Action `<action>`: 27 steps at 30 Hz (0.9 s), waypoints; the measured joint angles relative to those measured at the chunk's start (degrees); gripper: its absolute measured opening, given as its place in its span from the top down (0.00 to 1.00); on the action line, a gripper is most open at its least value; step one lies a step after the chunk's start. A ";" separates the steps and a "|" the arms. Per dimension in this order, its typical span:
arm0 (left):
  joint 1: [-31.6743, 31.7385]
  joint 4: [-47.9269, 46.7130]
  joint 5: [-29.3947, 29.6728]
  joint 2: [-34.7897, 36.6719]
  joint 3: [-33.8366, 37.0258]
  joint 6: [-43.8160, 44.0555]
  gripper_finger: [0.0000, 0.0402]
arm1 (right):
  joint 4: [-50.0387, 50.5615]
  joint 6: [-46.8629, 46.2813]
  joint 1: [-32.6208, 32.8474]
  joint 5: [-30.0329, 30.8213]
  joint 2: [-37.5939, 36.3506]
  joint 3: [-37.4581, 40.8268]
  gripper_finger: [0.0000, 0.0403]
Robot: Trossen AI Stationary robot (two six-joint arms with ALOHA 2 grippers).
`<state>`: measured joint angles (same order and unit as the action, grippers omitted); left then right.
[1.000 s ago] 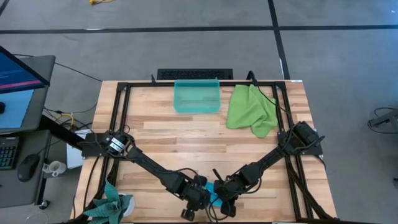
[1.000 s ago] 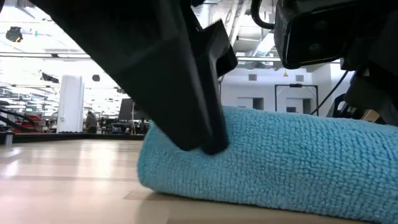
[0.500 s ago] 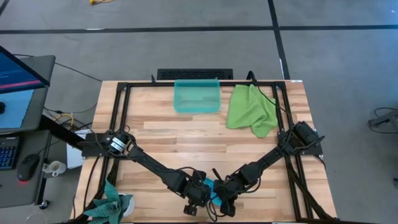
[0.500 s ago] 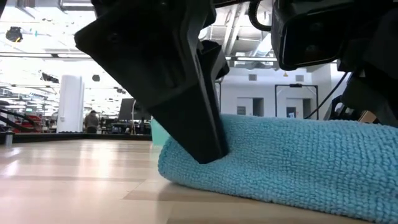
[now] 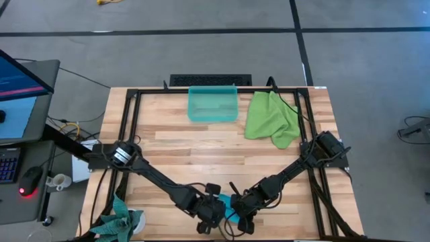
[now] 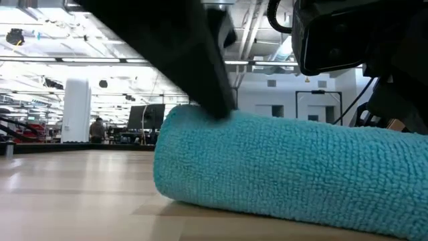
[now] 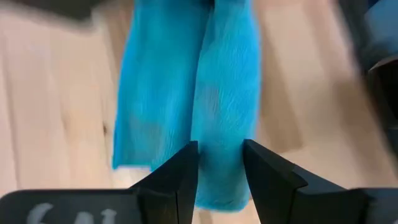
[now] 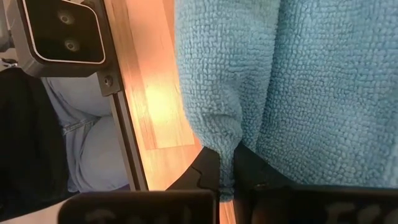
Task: Roll microfiber towels into tight, uniform cylinder then place into a basket
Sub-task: Roll the blue microfiber cloth
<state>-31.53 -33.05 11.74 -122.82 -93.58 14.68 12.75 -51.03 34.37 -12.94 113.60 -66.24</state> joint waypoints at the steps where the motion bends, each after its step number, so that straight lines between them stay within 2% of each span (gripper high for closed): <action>1: 0.02 -0.55 -0.08 -0.20 0.12 0.00 0.70 | 0.00 -0.02 0.00 0.00 0.00 0.00 0.93; 9: -2.35 -0.02 4.17 0.98 -2.69 -1.60 0.70 | -0.02 0.00 0.00 -0.04 0.00 0.00 0.93; 17: -3.66 1.09 -0.08 0.98 -1.04 -2.14 0.70 | 0.00 -0.02 -0.01 0.31 0.00 0.00 0.93; 27: 0.08 3.86 0.35 0.98 3.31 -1.12 0.70 | 0.00 -0.02 0.00 0.36 0.00 0.00 0.92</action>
<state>-31.45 -29.19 12.10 -121.84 -90.27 13.55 12.75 -51.05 34.37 -12.58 113.60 -66.24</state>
